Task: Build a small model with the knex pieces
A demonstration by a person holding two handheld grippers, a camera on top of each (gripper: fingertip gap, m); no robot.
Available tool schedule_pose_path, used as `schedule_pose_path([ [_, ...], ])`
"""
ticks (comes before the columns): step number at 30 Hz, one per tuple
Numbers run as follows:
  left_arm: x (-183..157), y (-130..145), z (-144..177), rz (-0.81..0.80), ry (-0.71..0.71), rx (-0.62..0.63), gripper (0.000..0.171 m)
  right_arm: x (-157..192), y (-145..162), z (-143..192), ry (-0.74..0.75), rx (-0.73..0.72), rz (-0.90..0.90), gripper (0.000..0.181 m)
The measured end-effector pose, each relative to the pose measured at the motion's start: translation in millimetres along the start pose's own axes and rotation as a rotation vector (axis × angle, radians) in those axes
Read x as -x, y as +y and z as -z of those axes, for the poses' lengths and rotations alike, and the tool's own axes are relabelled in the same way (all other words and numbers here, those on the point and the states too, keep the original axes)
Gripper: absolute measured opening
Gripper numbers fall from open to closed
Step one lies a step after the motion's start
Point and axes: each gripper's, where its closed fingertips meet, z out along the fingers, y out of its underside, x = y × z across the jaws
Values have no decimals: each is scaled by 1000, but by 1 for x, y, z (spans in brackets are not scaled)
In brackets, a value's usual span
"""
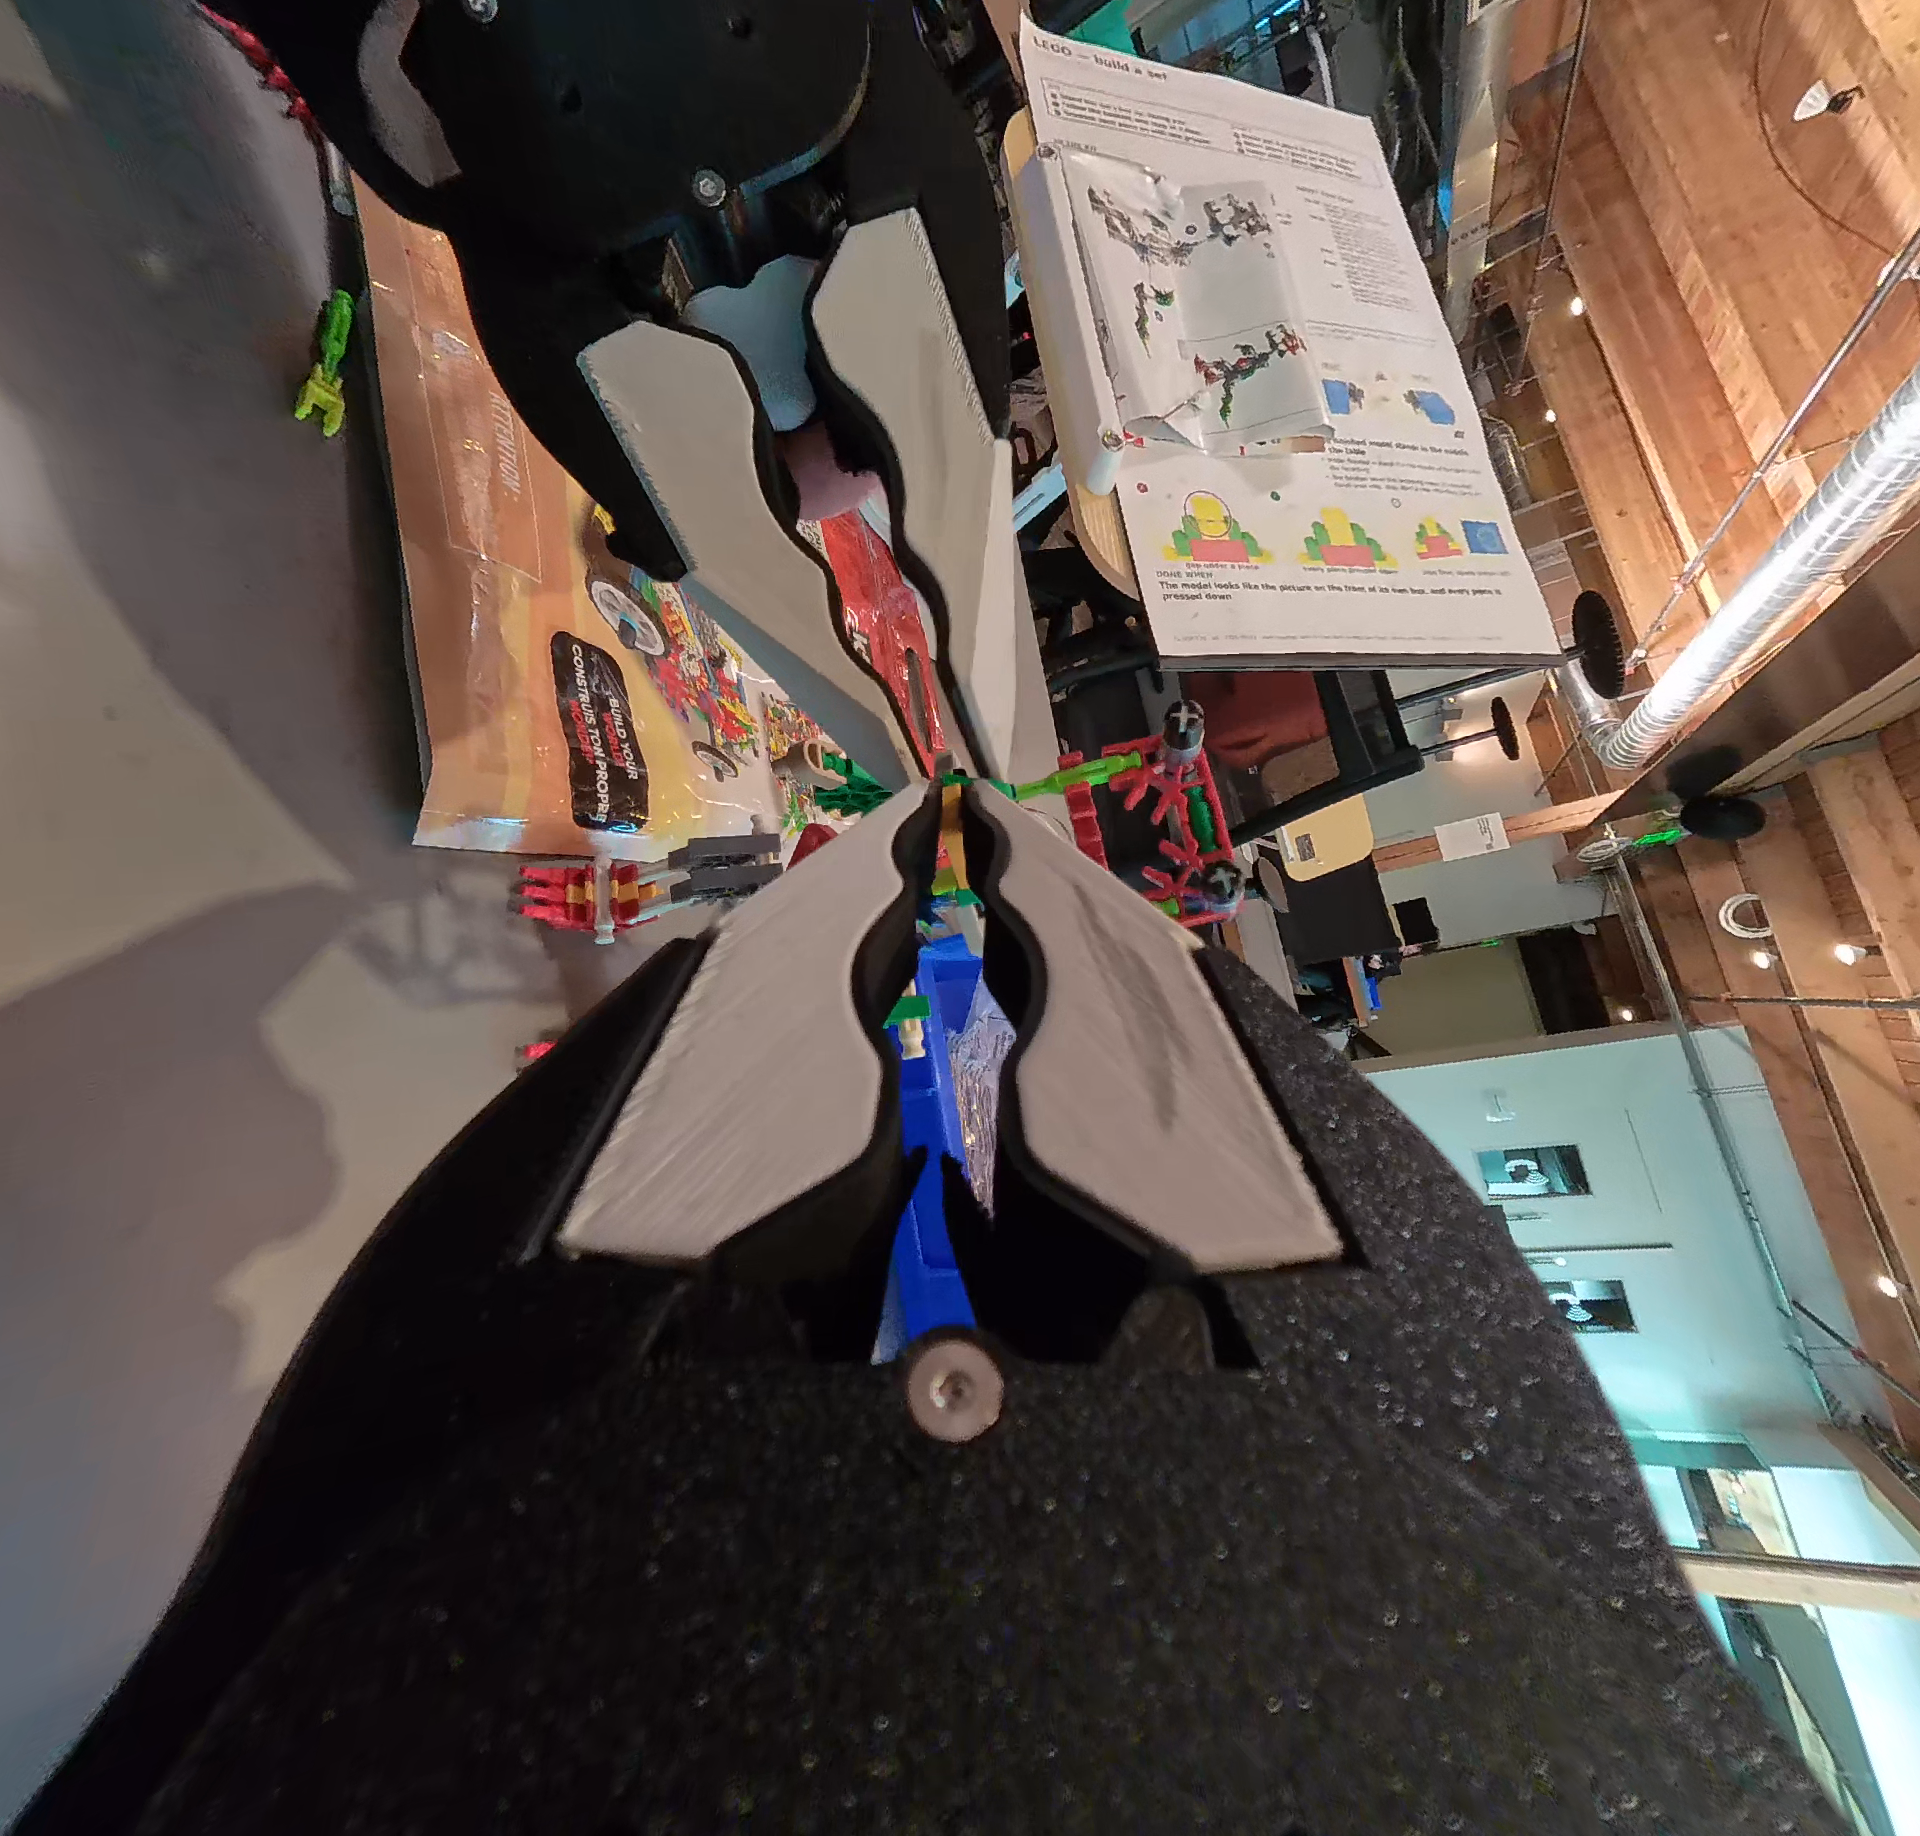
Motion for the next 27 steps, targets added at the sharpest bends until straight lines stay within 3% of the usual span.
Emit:
schedule_pose_path([
  [19,-12,0,-8,-177,85,67,0,3,5,0,-8,17,-3,0],
  [27,-10,-2,-6,-153,76,22,1,0,4,3,10,-2,-29,7],
])
